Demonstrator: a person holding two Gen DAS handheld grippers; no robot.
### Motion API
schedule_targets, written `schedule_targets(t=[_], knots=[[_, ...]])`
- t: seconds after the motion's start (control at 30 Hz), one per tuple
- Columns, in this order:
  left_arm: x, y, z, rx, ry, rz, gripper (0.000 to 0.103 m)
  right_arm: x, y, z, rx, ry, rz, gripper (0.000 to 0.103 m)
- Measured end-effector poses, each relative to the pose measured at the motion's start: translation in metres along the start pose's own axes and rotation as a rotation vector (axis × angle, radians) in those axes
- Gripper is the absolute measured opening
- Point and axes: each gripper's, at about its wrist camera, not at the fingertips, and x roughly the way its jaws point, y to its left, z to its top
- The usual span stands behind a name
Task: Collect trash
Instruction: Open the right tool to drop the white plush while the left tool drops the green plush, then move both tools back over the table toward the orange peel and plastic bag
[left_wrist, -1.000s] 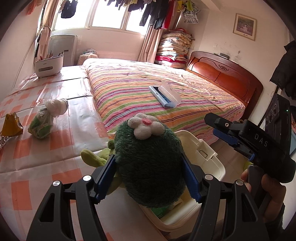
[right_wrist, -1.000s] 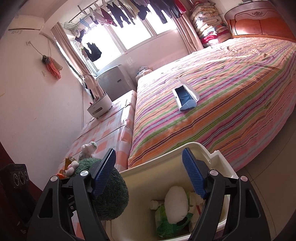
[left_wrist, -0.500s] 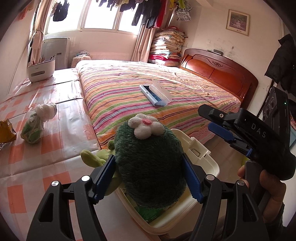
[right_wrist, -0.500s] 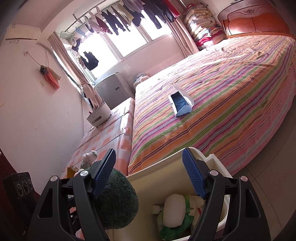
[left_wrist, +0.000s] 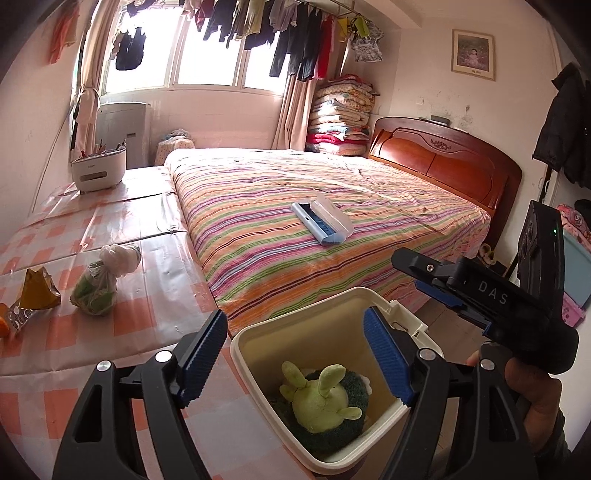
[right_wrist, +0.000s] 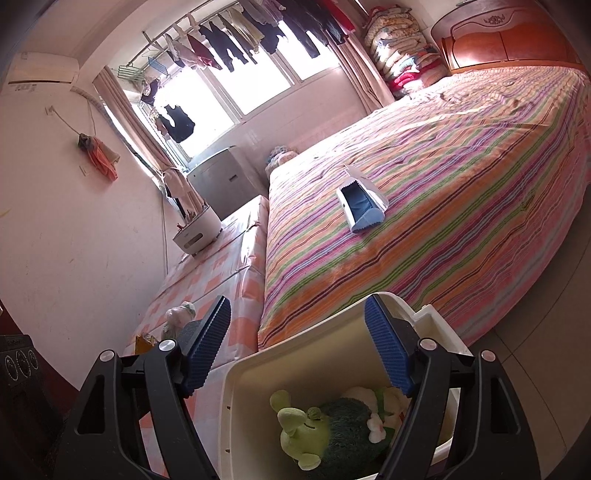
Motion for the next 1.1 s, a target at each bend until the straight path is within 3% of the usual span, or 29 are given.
schedule_targets(t=[0.27, 0.6, 1.1], knots=[[-0.001, 0.038, 0.004, -0.126, 0.018, 0.030, 0.074, 0.009, 0.015, -0.004, -0.018, 0.025, 0.022, 0.077], [-0.013, 0.067, 0.010, -0.161, 0.001, 0.094, 0.074, 0.026, 0.041, -0.015, -0.040, 0.079, 0.055, 0.078], [-0.053, 0.160, 0.005, -0.279, -0.038, 0.267, 0.074, 0.057, 0.093, -0.034, -0.091, 0.156, 0.124, 0.078]])
